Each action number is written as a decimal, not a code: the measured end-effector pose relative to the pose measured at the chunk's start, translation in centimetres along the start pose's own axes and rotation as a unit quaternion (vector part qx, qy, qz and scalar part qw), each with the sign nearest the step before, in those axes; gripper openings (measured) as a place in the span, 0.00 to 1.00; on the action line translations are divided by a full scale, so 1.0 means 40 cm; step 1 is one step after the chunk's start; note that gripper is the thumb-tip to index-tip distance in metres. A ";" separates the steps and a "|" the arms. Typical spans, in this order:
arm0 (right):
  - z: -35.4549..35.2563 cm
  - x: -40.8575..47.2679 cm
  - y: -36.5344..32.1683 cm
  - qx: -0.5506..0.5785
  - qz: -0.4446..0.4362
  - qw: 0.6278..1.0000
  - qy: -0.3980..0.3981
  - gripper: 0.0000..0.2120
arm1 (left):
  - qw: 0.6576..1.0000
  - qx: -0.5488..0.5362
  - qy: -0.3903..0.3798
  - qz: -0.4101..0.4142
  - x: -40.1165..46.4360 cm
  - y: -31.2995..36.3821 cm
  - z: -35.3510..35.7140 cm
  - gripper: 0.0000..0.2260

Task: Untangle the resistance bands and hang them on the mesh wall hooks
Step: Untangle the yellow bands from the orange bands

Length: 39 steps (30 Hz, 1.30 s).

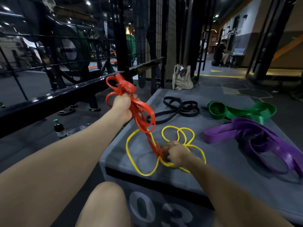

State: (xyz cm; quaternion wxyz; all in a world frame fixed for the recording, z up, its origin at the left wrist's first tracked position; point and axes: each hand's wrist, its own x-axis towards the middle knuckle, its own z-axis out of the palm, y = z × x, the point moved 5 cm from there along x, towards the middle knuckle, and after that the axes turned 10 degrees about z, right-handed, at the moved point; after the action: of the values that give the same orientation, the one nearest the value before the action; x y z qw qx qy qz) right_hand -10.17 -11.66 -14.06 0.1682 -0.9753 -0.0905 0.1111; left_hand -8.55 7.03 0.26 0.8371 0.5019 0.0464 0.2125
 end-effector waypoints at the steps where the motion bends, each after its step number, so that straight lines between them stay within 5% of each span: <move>1: -0.003 0.003 0.003 -0.014 -0.009 0.999 0.028 0.17 | 1.000 0.009 -0.005 0.004 0.001 -0.001 -0.004 0.14; 5: -0.079 0.006 0.055 0.177 0.035 0.972 0.150 0.09 | 0.997 0.080 -0.007 0.020 0.021 0.002 -0.045 0.15; 9: -0.142 -0.017 0.184 0.391 0.208 0.856 0.265 0.13 | 0.988 0.144 0.036 0.031 0.046 0.010 -0.111 0.15; 13: -0.108 -0.040 0.248 0.470 0.345 0.765 0.275 0.12 | 0.980 0.186 0.067 0.035 0.055 0.005 -0.156 0.14; 18: -0.101 -0.081 0.279 0.505 0.438 0.697 0.260 0.13 | 0.968 0.215 0.121 0.049 0.056 0.016 -0.203 0.07; 20: -0.093 -0.092 0.295 0.523 0.456 0.674 0.253 0.12 | 0.964 0.219 0.145 0.049 0.054 0.014 -0.215 0.12; 24: -0.114 -0.102 0.309 0.464 0.443 0.713 0.283 0.13 | 0.961 0.206 0.178 0.048 0.047 -0.002 -0.223 0.14; 29: -0.142 -0.096 0.310 0.384 0.408 0.770 0.306 0.14 | 0.965 0.165 0.192 0.066 0.035 -0.006 -0.217 0.04; 33: -0.147 -0.024 0.203 0.063 0.221 0.948 0.222 0.13 | 0.980 0.076 0.177 0.056 0.030 -0.021 -0.174 0.11; 36: -0.110 0.005 0.091 -0.082 0.072 0.982 0.154 0.27 | 0.987 0.039 0.148 0.038 0.028 -0.042 -0.137 0.13; 39: -0.090 -0.002 -0.008 -0.105 -0.018 0.986 0.126 0.36 | 0.992 0.018 0.118 0.028 0.020 -0.053 -0.102 0.14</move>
State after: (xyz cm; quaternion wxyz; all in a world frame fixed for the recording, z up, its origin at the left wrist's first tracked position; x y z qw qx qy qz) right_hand -9.39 -12.48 -10.62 0.0770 -0.9920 -0.0969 -0.0256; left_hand -8.35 9.86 -3.47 0.8107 0.4890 0.1349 0.2924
